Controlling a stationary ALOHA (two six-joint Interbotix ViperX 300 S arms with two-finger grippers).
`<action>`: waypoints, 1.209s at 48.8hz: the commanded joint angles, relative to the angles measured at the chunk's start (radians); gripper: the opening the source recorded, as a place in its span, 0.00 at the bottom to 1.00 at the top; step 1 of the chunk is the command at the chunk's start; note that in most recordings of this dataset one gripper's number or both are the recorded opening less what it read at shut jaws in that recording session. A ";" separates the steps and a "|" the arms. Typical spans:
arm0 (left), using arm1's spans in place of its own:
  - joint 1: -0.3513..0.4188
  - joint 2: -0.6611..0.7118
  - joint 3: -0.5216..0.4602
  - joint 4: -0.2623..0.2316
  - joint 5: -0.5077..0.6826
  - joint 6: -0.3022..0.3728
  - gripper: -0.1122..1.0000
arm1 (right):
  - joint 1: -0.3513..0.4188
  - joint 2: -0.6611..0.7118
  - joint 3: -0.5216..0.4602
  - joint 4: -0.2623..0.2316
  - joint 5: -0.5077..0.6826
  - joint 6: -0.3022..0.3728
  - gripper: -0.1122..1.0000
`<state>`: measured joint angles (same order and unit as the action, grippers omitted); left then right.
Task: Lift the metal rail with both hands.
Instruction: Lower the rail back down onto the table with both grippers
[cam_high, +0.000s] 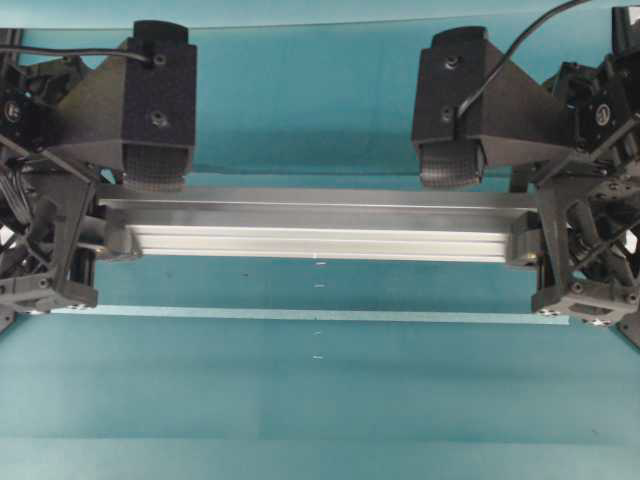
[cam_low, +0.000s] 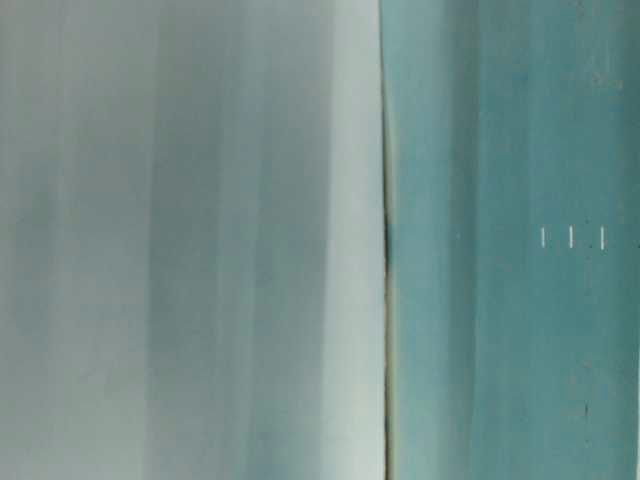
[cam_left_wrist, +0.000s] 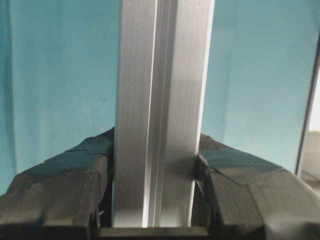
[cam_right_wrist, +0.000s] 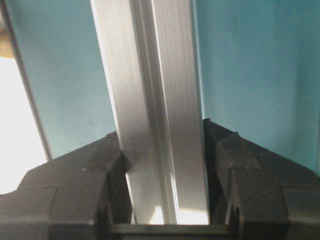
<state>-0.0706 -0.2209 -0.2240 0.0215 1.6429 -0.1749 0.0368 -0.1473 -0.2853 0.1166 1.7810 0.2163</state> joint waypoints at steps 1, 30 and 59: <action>0.006 -0.005 -0.035 0.006 -0.005 -0.046 0.38 | -0.006 -0.005 -0.025 -0.005 -0.008 0.055 0.44; 0.006 -0.018 0.195 0.006 -0.169 -0.048 0.38 | -0.012 -0.018 0.253 -0.032 -0.181 0.002 0.44; 0.012 0.048 0.667 0.006 -0.595 -0.034 0.38 | -0.025 0.014 0.724 -0.061 -0.699 -0.037 0.44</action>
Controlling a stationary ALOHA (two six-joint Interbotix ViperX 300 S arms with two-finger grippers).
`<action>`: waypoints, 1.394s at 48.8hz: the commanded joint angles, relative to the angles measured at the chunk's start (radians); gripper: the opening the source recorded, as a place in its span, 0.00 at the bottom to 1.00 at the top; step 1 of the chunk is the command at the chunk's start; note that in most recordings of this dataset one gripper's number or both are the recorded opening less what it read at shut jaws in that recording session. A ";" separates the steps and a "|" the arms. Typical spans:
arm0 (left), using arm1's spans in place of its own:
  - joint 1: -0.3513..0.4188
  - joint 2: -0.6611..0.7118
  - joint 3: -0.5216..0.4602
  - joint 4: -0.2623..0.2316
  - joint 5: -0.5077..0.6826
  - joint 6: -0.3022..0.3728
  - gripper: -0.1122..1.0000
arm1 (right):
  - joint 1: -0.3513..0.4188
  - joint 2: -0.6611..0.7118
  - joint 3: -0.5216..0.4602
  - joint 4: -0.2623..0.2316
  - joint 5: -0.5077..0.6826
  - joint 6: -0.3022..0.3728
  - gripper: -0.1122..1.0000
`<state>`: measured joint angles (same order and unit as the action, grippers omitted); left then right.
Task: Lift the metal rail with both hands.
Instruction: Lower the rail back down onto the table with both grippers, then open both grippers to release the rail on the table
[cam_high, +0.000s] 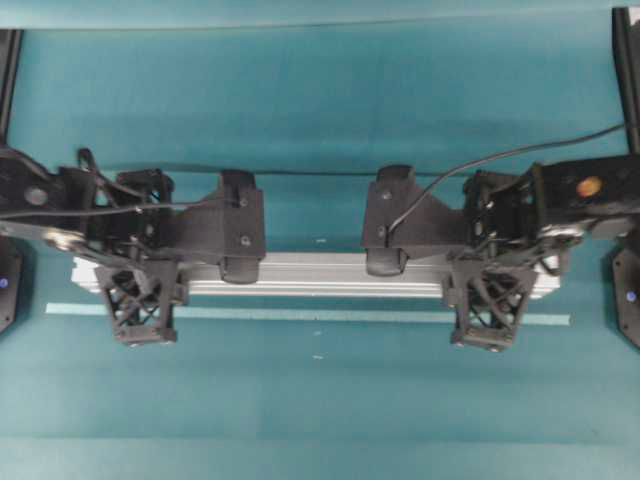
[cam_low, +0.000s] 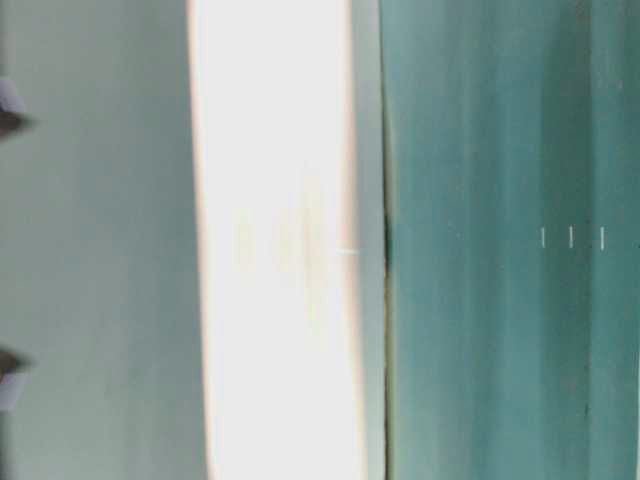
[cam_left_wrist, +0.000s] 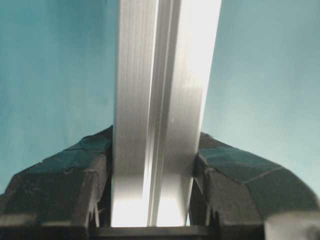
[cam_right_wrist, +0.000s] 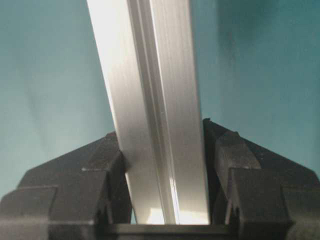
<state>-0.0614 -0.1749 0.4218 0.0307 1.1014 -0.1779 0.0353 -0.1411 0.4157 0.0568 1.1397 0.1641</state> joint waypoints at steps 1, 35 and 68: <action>0.003 0.005 0.031 -0.003 -0.067 -0.031 0.38 | -0.021 0.012 0.031 -0.002 -0.075 0.014 0.44; 0.069 0.152 0.253 0.000 -0.453 0.023 0.38 | 0.009 0.181 0.187 -0.005 -0.407 -0.031 0.44; 0.075 0.196 0.249 0.002 -0.532 0.025 0.38 | 0.002 0.181 0.265 -0.005 -0.469 -0.029 0.44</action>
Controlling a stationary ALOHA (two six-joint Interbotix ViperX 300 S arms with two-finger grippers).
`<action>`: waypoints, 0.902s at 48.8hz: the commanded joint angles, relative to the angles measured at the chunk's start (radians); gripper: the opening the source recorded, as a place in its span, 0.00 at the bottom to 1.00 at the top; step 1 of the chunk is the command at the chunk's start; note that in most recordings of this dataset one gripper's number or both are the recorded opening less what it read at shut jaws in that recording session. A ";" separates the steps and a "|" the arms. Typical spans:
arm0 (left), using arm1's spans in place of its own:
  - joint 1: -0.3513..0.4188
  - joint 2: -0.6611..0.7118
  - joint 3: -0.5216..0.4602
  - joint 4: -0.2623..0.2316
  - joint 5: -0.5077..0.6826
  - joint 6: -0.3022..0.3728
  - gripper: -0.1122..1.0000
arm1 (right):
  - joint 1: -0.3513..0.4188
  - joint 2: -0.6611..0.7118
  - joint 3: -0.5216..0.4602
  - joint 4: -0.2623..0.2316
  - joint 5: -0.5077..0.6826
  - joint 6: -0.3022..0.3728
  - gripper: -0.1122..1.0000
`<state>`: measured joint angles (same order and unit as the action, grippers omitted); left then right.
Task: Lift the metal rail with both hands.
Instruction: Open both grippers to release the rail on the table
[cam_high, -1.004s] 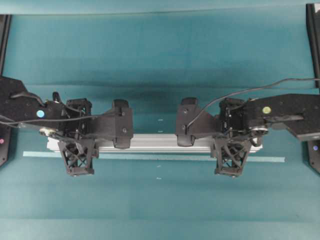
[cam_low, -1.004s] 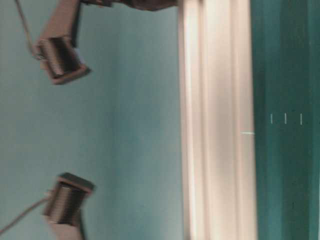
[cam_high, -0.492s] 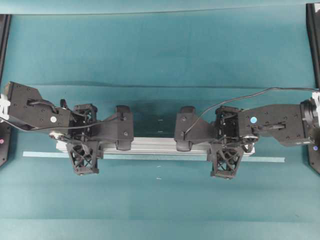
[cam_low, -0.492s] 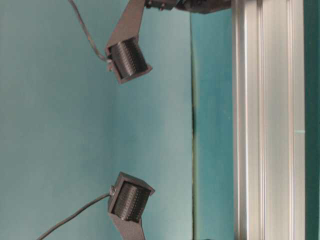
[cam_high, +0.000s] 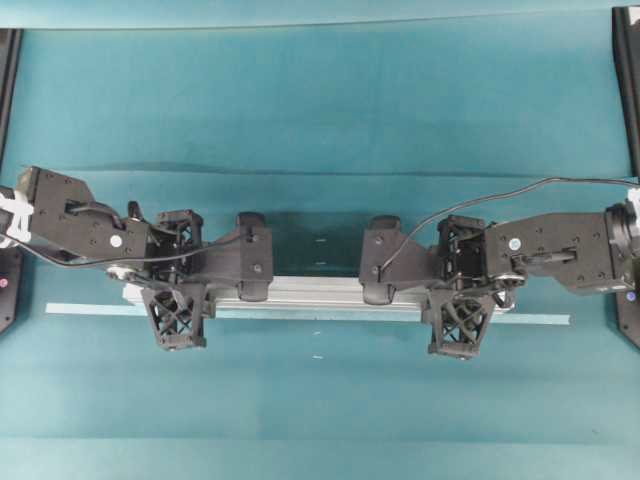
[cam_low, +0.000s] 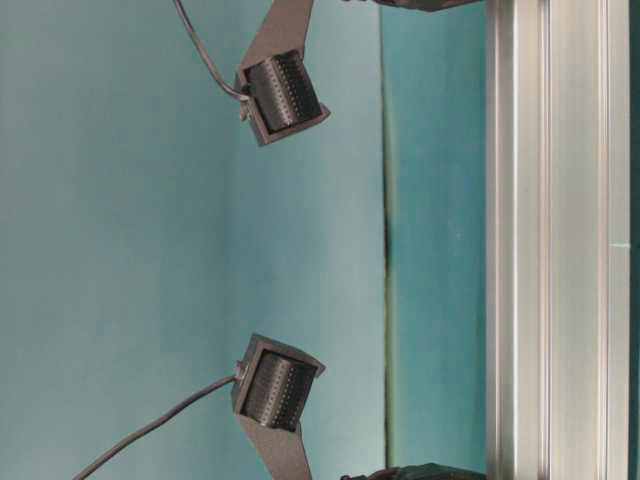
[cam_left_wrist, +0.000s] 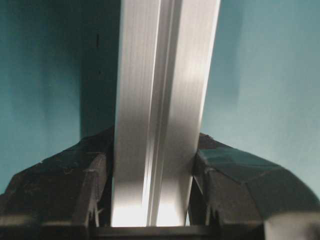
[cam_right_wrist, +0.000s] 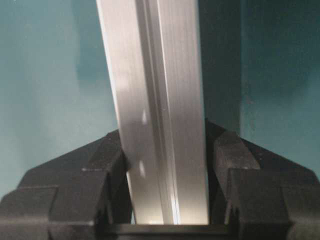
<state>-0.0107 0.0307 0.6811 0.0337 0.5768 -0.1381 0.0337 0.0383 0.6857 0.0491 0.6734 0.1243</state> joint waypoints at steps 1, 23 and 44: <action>0.023 -0.008 -0.012 -0.002 -0.008 -0.015 0.38 | 0.003 0.000 -0.002 0.003 -0.003 0.011 0.44; 0.021 0.002 0.002 -0.003 -0.005 -0.020 0.38 | 0.000 0.018 0.018 0.003 -0.055 0.011 0.44; 0.012 0.002 0.006 -0.003 -0.058 -0.017 0.38 | -0.025 0.041 0.028 0.002 -0.069 0.008 0.44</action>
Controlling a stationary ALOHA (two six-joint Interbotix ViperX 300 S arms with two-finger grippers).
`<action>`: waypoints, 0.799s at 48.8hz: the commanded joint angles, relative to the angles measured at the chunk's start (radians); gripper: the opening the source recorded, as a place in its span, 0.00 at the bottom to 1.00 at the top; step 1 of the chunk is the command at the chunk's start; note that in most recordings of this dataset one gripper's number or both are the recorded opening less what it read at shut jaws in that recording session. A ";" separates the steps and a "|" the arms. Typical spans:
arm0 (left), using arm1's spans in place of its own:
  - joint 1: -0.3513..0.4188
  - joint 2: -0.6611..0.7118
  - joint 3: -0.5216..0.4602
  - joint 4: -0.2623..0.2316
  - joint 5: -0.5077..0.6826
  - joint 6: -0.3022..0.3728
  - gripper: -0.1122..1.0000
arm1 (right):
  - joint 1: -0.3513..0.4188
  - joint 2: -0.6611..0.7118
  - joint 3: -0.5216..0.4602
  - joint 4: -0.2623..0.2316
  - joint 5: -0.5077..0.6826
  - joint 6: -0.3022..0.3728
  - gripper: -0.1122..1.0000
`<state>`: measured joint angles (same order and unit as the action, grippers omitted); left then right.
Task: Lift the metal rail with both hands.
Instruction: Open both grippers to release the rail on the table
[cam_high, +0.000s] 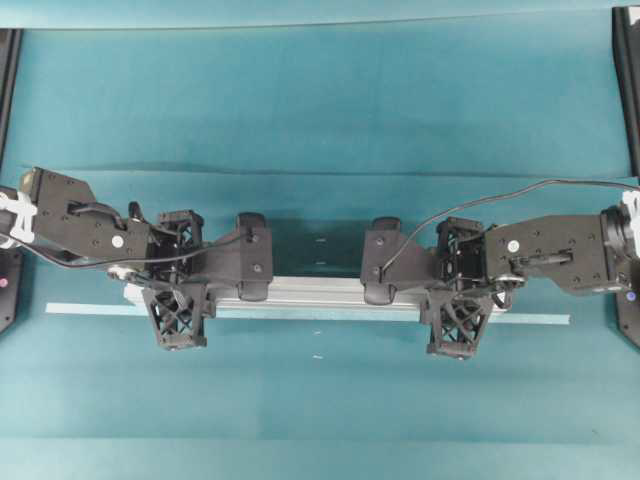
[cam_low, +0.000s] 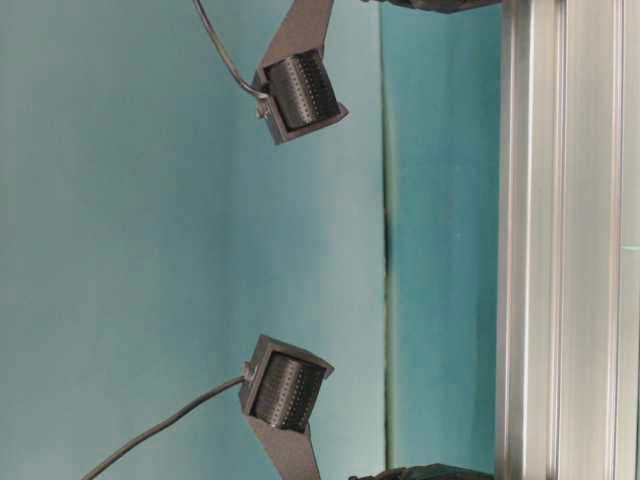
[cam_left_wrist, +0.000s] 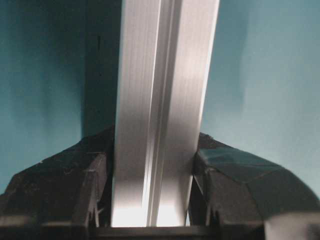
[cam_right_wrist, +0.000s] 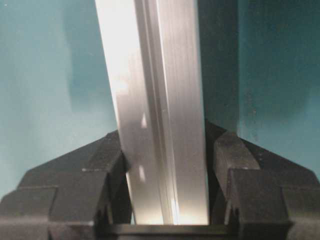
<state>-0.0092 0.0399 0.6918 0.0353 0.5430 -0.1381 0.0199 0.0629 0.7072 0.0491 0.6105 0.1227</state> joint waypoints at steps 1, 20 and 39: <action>0.011 -0.008 -0.005 -0.005 -0.031 -0.017 0.38 | -0.012 0.017 0.008 0.002 -0.008 0.009 0.44; -0.005 -0.008 0.003 -0.005 -0.087 -0.020 0.38 | -0.040 0.012 0.018 0.002 -0.012 0.002 0.44; -0.017 -0.011 0.025 -0.005 -0.087 -0.006 0.82 | -0.029 0.012 0.014 0.006 -0.012 -0.002 0.89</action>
<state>-0.0153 0.0383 0.7164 0.0322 0.4617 -0.1457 -0.0169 0.0690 0.7240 0.0537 0.6044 0.1258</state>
